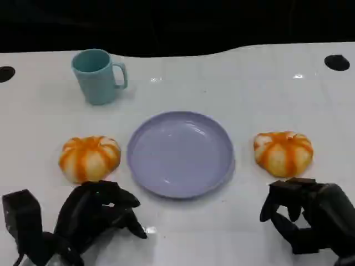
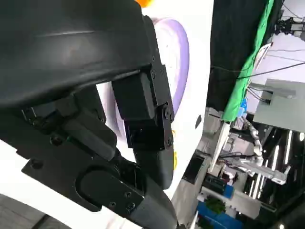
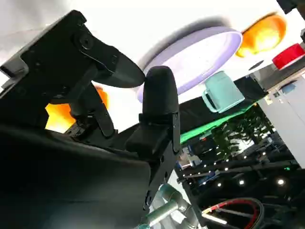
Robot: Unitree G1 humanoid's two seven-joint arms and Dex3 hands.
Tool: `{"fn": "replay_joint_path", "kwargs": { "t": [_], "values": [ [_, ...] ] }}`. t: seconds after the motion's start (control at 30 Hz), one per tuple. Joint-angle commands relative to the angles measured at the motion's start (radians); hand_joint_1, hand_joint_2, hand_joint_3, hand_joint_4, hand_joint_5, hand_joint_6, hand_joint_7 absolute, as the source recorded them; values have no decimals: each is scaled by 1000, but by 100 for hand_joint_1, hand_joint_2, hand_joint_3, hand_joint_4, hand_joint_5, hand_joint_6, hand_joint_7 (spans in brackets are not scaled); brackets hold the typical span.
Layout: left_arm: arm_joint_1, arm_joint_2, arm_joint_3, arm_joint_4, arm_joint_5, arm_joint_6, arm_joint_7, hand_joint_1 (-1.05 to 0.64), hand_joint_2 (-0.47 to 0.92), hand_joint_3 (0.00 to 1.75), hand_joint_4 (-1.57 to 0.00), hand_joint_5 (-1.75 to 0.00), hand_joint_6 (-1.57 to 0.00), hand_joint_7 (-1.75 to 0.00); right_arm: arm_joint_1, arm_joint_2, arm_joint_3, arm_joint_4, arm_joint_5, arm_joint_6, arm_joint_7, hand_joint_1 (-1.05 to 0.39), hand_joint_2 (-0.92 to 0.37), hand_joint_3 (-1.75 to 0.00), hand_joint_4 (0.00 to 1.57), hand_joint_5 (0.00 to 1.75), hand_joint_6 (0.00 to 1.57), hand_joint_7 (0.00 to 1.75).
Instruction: Grasp the bread from the table and place it into the plate.
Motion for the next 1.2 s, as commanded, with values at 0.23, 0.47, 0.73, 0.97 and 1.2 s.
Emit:
{"fn": "replay_joint_path", "kwargs": {
  "t": [0.23,0.47,0.73,0.97,1.2],
  "values": [
    [-4,17,5,1,5,-13,-1,-105,72,1,-157,-57,-157,-19,-3,-19,1,3,11,1,4,-13,-35,-124,89,175,81,140],
    [-6,17,7,4,1,-11,-7,-105,72,0,-157,-57,-157,-19,-3,-20,0,1,4,2,-1,-13,-34,-123,89,175,81,139],
    [-5,18,6,2,4,-10,-1,-105,72,0,-157,-57,-157,-20,-2,-18,-1,-3,11,8,10,-13,-35,-123,89,175,82,139],
    [-6,20,7,3,3,-7,-2,-105,72,0,-157,-58,-157,-20,-8,-21,-16,-12,12,6,-16,-12,-33,-128,88,175,85,130],
    [-10,21,11,15,2,-13,-10,-105,72,0,-157,-56,-157,-19,-14,-34,-39,-29,24,6,-29,-12,-36,-123,83,172,82,121]
  ]
}}
